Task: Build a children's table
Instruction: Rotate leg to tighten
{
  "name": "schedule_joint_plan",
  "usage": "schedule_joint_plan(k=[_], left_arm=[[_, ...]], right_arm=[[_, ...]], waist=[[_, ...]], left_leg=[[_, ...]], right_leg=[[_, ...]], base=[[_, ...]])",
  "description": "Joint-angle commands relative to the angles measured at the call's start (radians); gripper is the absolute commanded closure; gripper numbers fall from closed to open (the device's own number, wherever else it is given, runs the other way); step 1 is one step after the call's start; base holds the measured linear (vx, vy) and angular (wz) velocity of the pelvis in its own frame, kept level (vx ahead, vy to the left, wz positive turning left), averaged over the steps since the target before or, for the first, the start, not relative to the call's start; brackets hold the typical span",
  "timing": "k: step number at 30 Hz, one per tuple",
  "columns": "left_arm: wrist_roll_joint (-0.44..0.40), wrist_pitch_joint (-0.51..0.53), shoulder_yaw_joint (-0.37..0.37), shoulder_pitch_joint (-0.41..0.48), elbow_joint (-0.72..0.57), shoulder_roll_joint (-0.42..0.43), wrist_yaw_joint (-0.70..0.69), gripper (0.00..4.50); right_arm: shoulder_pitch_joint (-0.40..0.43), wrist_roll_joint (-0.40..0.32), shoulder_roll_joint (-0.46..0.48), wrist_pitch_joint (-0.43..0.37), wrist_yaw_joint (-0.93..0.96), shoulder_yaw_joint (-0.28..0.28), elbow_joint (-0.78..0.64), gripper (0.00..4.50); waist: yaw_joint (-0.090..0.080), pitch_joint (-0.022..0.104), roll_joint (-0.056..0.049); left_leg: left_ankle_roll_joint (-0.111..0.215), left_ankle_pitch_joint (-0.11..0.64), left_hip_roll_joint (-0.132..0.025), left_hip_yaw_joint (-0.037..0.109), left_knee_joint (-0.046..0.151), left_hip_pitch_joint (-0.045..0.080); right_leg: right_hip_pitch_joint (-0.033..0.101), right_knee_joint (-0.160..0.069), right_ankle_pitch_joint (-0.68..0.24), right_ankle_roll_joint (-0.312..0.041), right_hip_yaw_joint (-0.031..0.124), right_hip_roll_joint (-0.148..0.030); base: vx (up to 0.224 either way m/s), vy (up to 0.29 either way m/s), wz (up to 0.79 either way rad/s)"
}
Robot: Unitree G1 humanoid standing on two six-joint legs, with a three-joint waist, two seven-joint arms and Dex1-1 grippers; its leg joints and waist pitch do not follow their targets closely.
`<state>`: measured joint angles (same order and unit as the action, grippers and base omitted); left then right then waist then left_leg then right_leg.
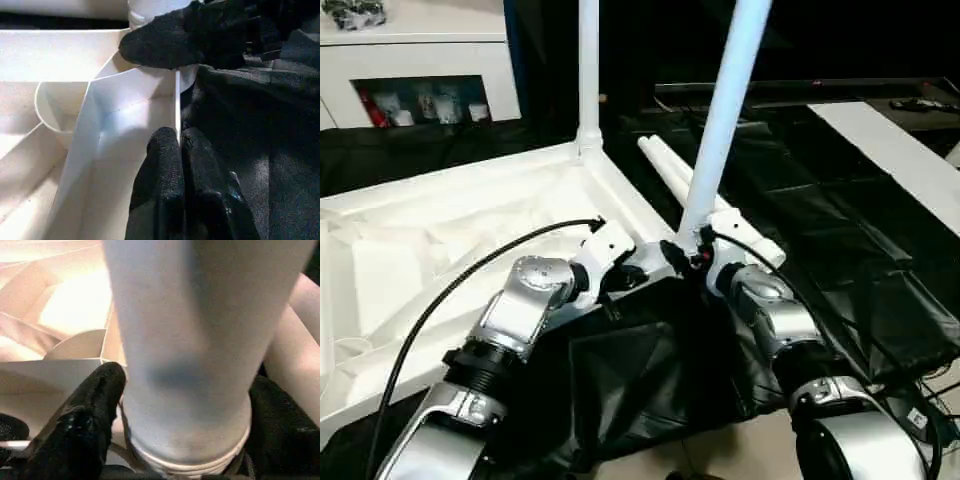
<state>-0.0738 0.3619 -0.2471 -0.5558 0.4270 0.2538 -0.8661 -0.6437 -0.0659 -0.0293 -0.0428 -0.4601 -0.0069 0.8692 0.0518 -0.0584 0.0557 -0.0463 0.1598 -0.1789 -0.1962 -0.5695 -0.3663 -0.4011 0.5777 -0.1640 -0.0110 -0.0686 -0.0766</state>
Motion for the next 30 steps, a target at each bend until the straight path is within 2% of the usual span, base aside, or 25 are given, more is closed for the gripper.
schedule_joint_plan(k=[1,2,3,4,5,6,10,14,16,18,19,20,23,26,30], left_arm=[[0.003,-0.05,-0.079,-0.003,-0.018,-0.006,-0.073,4.5],[0.003,-0.051,-0.081,0.0,-0.022,0.005,-0.086,4.5],[0.002,-0.053,-0.083,0.002,-0.024,0.014,-0.095,4.5],[0.001,-0.072,-0.087,0.009,-0.028,0.038,-0.124,4.5],[0.001,-0.077,-0.088,0.011,-0.03,0.047,-0.135,4.5],[-0.004,-0.111,-0.096,0.018,-0.032,0.086,-0.177,4.5],[0.003,-0.154,-0.099,0.026,-0.034,0.132,-0.246,4.5],[0.026,-0.181,-0.096,0.031,-0.04,0.17,-0.314,4.5],[0.044,-0.188,-0.097,0.034,-0.051,0.197,-0.365,4.5],[0.055,-0.201,-0.1,0.036,-0.056,0.217,-0.402,4.5],[0.057,-0.205,-0.1,0.036,-0.056,0.222,-0.411,4.5],[0.058,-0.209,-0.102,0.037,-0.057,0.231,-0.426,4.5],[0.055,-0.218,-0.103,0.038,-0.055,0.243,-0.446,4.5],[0.056,-0.222,-0.102,0.038,-0.051,0.246,-0.449,4.5],[0.096,-0.175,-0.081,0.051,-0.066,0.232,-0.448,4.5]], right_arm=[[-0.014,0.016,0.029,0.018,-0.139,0.098,-0.006,0.57],[-0.011,0.018,0.019,0.024,-0.157,0.105,-0.012,0.45],[-0.008,0.02,0.01,0.029,-0.176,0.111,-0.018,0.32],[0.0,0.025,-0.013,0.041,-0.229,0.125,-0.031,0.32],[0.003,0.025,-0.021,0.044,-0.25,0.131,-0.037,0.32],[0.018,0.021,-0.058,0.052,-0.343,0.153,-0.071,0.32],[0.033,0.02,-0.109,0.064,-0.465,0.186,-0.111,0.32],[0.043,0.01,-0.148,0.061,-0.578,0.204,-0.145,0.32],[0.046,-0.003,-0.169,0.051,-0.646,0.218,-0.165,0.32],[0.048,-0.01,-0.185,0.038,-0.692,0.229,-0.179,0.32],[0.049,-0.012,-0.188,0.035,-0.701,0.232,-0.183,0.55],[0.048,-0.013,-0.191,0.029,-0.72,0.239,-0.187,0.55],[0.049,-0.018,-0.194,0.016,-0.753,0.249,-0.193,0.86],[0.054,-0.027,-0.192,0.004,-0.769,0.25,-0.204,1.02],[0.081,-0.032,-0.177,-0.016,-0.761,0.244,-0.23,1.34]], waist=[[-0.001,0.054,-0.016],[-0.005,0.055,-0.014],[-0.004,0.056,-0.015],[-0.003,0.056,-0.015],[-0.003,0.056,-0.015],[0.0,0.059,-0.014],[0.004,0.062,-0.012],[0.012,0.062,-0.013],[0.015,0.06,-0.011],[0.018,0.056,-0.012],[0.017,0.055,-0.007],[0.018,0.053,-0.008],[0.018,0.051,-0.008],[0.018,0.051,-0.008],[0.022,0.056,-0.007]], left_leg=[[-0.025,0.441,-0.056,0.041,0.077,0.023],[-0.022,0.422,-0.057,0.039,0.078,0.018],[-0.021,0.408,-0.058,0.038,0.078,0.018],[-0.013,0.387,-0.058,0.032,0.075,0.02],[-0.013,0.387,-0.058,0.032,0.075,0.02],[0.004,0.355,-0.057,0.031,0.073,0.016],[0.029,0.269,-0.059,0.024,0.068,0.017],[0.043,0.228,-0.062,0.02,0.067,0.016],[0.044,0.229,-0.063,0.02,0.068,0.016],[0.035,0.261,-0.064,0.019,0.069,0.018],[0.033,0.274,-0.065,0.018,0.071,0.018],[0.024,0.295,-0.065,0.02,0.072,0.018],[0.006,0.324,-0.066,0.022,0.073,0.022],[-0.001,0.329,-0.066,0.024,0.075,0.023],[-0.001,0.3,-0.065,0.022,0.074,0.022]], right_leg=[[0.022,-0.088,-0.477,-0.132,0.044,-0.078],[0.026,-0.081,-0.436,-0.142,0.046,-0.077],[0.027,-0.079,-0.413,-0.149,0.048,-0.077],[0.025,-0.074,-0.363,-0.175,0.051,-0.076],[0.025,-0.074,-0.363,-0.175,0.051,-0.076],[0.033,-0.068,-0.322,-0.184,0.051,-0.076],[0.037,-0.056,-0.223,-0.222,0.053,-0.075],[0.042,-0.044,-0.154,-0.245,0.05,-0.069],[0.042,-0.043,-0.162,-0.247,0.049,-0.07],[0.04,-0.048,-0.216,-0.241,0.049,-0.071],[0.039,-0.051,-0.241,-0.237,0.049,-0.072],[0.037,-0.055,-0.293,-0.225,0.05,-0.075],[0.031,-0.063,-0.367,-0.202,0.053,-0.077],[0.03,-0.063,-0.368,-0.2,0.053,-0.077],[0.033,-0.055,-0.315,-0.212,0.054,-0.077]], base=[[0.0,0.0,0.0],[0.0,0.0,0.0],[0.0,0.0,0.0],[0.0,0.0,0.0],[0.0,0.0,0.0],[0.0,0.0,0.0],[0.0,0.0,0.0],[0.0,0.0,0.0],[0.0,0.0,0.0],[0.0,0.0,0.0],[0.0,0.0,0.0],[0.0,0.0,0.0],[0.0,0.0,0.0],[0.0,0.0,0.0],[0.0,0.0,0.0]])
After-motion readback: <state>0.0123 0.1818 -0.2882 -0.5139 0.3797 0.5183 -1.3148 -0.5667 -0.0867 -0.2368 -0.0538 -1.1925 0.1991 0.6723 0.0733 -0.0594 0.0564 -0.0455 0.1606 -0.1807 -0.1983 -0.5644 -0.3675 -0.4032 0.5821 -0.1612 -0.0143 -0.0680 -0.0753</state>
